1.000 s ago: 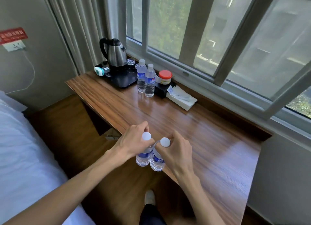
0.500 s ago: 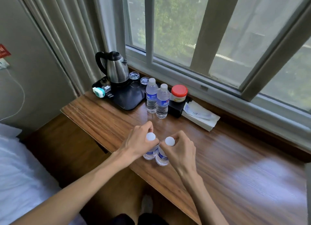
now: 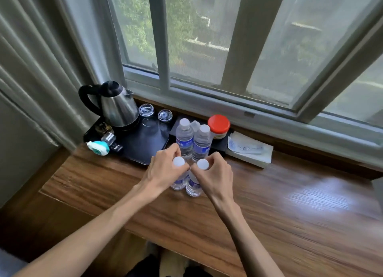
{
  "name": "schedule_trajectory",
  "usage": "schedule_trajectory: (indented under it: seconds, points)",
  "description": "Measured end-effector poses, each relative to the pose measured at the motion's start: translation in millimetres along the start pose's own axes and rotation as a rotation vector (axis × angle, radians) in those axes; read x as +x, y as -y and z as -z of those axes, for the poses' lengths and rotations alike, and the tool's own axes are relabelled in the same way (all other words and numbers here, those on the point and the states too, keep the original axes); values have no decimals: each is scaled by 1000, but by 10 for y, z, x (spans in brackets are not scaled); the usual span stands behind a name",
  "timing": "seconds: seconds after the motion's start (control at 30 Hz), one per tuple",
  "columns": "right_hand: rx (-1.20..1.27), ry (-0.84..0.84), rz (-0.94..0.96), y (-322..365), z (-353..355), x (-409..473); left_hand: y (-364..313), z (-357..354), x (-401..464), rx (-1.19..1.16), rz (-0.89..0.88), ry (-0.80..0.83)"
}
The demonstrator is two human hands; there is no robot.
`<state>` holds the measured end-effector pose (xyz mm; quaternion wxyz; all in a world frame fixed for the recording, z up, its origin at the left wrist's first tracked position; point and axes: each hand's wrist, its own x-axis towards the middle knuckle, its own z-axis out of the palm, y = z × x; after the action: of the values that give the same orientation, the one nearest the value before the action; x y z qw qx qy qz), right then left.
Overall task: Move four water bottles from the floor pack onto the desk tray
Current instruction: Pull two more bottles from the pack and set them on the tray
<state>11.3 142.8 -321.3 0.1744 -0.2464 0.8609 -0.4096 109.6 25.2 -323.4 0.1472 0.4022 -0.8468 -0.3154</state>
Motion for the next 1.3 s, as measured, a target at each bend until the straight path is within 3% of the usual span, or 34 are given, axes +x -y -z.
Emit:
schedule_trajectory:
  seconds: [0.57,1.3]
  points:
    - [-55,-185,-152,241,-362,441,117,119,687,-39,-143,142]
    - [-58,-152,-110,232,-418,492,171,107,772,-81,-89,50]
